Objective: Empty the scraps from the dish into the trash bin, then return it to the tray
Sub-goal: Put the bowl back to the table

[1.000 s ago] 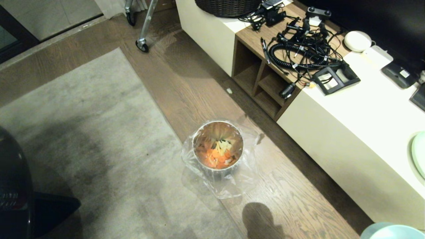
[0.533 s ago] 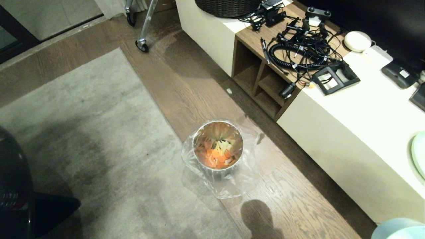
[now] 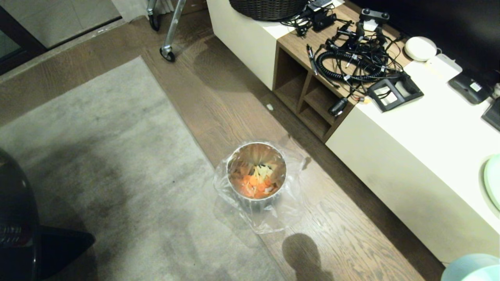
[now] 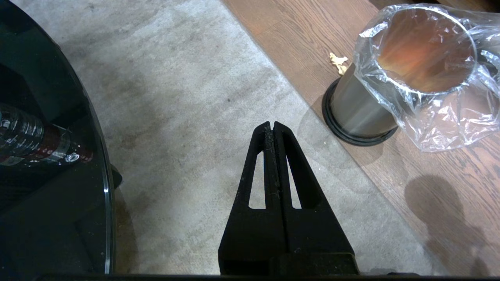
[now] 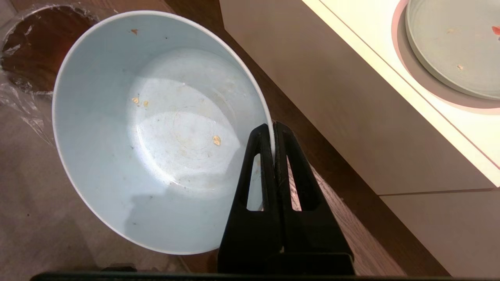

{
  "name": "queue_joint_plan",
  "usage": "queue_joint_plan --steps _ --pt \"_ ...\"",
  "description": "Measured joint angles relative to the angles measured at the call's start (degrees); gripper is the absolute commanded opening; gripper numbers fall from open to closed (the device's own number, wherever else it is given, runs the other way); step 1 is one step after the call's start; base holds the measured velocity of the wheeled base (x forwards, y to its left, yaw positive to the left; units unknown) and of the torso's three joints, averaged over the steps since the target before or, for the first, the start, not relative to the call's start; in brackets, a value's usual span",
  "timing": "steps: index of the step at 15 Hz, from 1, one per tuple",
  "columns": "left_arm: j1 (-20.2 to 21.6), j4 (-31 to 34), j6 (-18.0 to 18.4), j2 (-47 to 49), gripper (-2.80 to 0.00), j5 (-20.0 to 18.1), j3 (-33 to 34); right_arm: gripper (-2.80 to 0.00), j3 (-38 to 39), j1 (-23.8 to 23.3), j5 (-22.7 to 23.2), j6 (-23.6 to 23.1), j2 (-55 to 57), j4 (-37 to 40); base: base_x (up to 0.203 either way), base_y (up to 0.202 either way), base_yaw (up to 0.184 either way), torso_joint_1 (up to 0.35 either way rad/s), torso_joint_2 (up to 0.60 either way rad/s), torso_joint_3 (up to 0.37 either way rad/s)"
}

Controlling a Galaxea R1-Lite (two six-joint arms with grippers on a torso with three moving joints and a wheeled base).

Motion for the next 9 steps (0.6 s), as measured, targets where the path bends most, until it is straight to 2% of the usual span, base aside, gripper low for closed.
queue_joint_plan --steps 9 --pt "0.0 0.0 -0.05 0.0 -2.8 0.0 0.0 -2.8 0.0 0.0 0.0 0.02 -0.05 -0.01 0.0 0.0 0.0 0.0 0.0 0.0"
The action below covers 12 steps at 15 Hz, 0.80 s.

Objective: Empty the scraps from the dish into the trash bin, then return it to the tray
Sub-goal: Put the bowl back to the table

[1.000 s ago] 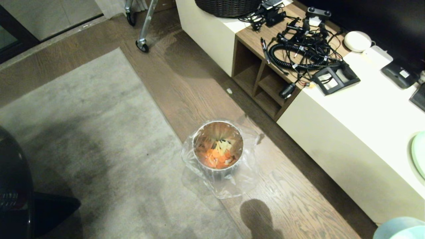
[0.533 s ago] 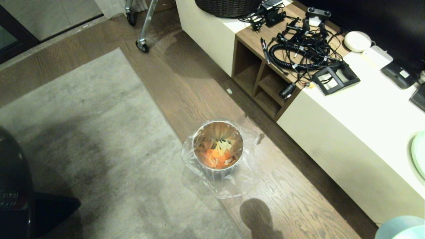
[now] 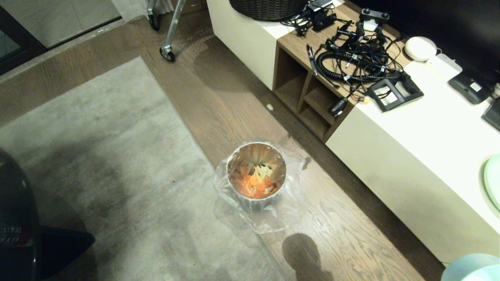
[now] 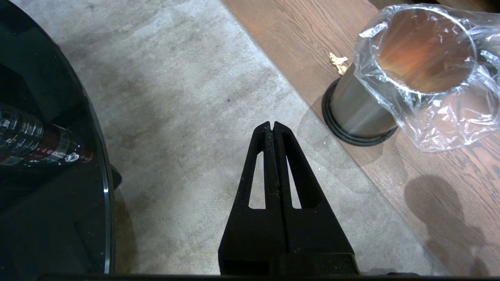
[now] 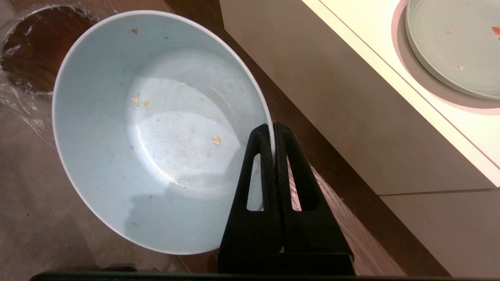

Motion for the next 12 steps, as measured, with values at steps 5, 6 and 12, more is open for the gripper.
queue_joint_plan --steps 5,6,12 --pt "0.0 -0.02 -0.02 0.0 -2.8 -0.07 0.0 -2.8 0.0 0.0 0.01 0.02 0.02 -0.03 -0.017 0.0 0.001 0.0 0.0 0.0" --pt "0.0 -0.02 -0.02 0.0 -2.8 -0.02 0.0 -2.8 0.0 0.0 0.01 0.02 0.02 -0.04 -0.158 0.0 -0.002 0.01 0.0 0.002" --pt "0.0 0.0 -0.02 0.0 -2.8 -0.01 0.0 -2.8 0.0 0.02 0.0 0.02 0.05 0.01 -0.185 0.0 -0.002 -0.003 0.0 0.005"
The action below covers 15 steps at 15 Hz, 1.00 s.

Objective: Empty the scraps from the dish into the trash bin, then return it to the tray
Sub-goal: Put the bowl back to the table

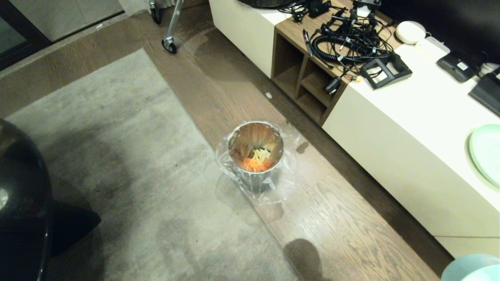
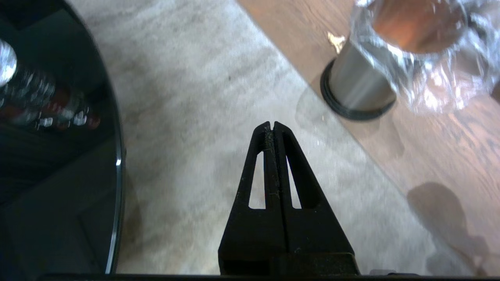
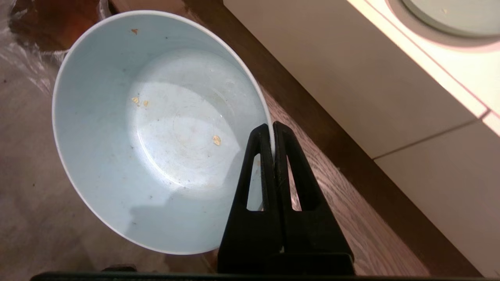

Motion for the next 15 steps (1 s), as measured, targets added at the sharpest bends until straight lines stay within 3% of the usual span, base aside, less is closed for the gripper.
queue_joint_plan --steps 3,15 --pt "0.0 0.01 0.07 0.0 -2.8 0.03 0.0 -2.8 0.0 0.0 0.01 0.0 0.0 0.0 -0.167 0.0 -0.001 0.003 0.0 0.003" --pt "0.0 0.0 0.09 0.0 -2.8 0.01 0.0 -2.8 -0.01 -0.02 -0.02 0.33 0.0 -0.02 0.0 0.0 0.0 0.0 0.0 0.0"
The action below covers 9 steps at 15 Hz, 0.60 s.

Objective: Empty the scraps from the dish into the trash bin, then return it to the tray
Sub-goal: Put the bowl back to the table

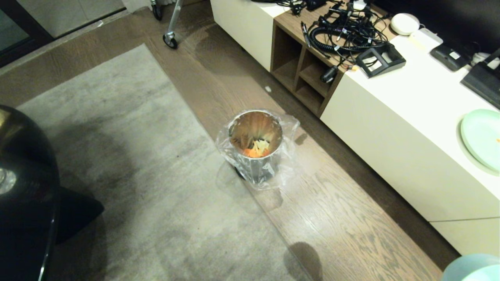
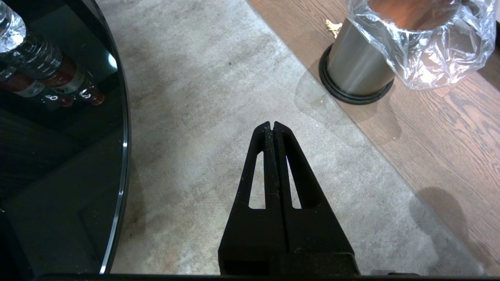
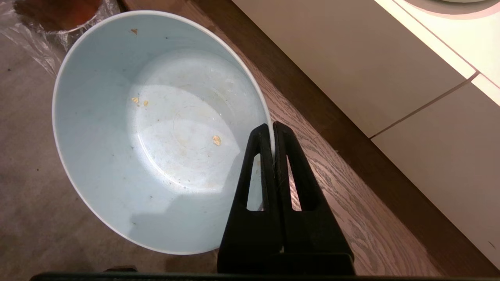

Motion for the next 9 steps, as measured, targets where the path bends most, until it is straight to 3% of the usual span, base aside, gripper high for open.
queue_joint_plan --steps 9 --pt "0.0 0.15 -0.01 0.0 -2.8 -0.27 0.0 -2.8 0.01 0.0 0.03 -0.07 0.0 0.0 0.0 0.0 0.0 0.0 0.0 0.0"
